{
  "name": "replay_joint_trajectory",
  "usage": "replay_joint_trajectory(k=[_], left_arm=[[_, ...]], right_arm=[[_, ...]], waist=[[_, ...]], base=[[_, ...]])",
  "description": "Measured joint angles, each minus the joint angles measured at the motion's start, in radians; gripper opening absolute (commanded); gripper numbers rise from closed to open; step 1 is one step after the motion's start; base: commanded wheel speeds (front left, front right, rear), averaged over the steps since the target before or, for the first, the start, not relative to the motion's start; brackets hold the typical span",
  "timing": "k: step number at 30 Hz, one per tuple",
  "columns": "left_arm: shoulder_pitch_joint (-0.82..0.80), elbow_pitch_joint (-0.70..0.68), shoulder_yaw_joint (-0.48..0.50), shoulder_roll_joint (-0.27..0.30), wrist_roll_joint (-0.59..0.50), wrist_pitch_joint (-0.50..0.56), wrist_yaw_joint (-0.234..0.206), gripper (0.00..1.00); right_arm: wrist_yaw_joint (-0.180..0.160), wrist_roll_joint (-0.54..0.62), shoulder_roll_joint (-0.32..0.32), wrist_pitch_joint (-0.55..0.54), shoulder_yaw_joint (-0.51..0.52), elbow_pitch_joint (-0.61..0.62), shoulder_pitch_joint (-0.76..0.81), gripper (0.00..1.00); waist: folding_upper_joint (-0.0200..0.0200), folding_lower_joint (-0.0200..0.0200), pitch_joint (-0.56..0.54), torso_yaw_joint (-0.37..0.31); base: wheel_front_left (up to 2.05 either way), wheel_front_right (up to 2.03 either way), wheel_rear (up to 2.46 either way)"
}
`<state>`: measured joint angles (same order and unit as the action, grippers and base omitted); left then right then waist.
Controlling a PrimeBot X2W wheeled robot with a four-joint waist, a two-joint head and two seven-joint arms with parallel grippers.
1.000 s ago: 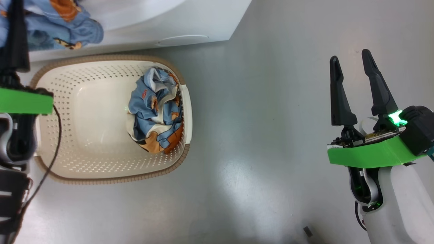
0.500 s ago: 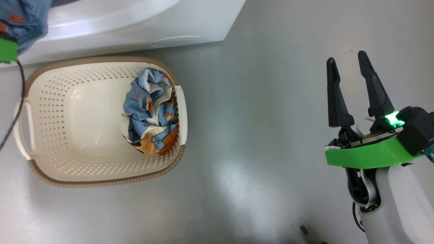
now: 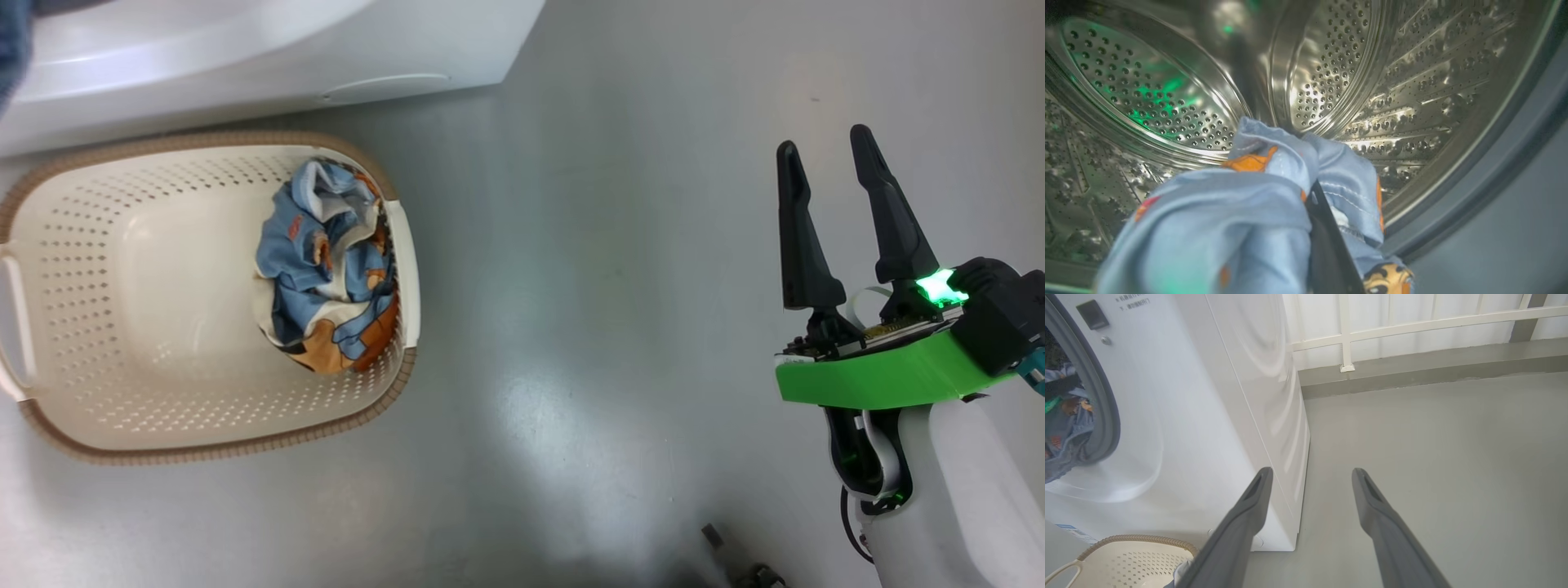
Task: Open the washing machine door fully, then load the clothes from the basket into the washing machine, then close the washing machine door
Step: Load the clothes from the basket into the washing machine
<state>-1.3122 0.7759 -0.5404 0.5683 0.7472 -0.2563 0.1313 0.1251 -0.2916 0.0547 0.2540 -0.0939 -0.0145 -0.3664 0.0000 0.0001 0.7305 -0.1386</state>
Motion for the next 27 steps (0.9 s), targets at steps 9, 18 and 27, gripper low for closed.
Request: replay_joint_trajectory(k=[9,18,27], left_arm=[[-0.089,-0.135,0.134,0.018,-0.183,0.0,0.0,0.0],[-0.076,-0.272,0.294,0.008,-0.316,0.0,0.0,0.0],[-0.03,-0.151,0.21,-0.006,-0.3,0.0,0.0,0.0]], right_arm=[[0.0,-0.017,0.0,0.0,-0.002,0.009,-0.009,1.0],[0.0,-0.02,-0.001,0.0,-0.006,0.019,-0.02,1.0],[0.0,-0.024,-0.001,0.0,-0.008,0.021,-0.021,1.0]], waist=[[0.0,0.0,0.036,-0.029],[0.0,0.0,0.064,-0.049],[0.0,0.0,0.07,-0.051]], base=[[0.0,0.0,0.0],[0.0,0.0,0.0],[0.0,0.0,0.0]])
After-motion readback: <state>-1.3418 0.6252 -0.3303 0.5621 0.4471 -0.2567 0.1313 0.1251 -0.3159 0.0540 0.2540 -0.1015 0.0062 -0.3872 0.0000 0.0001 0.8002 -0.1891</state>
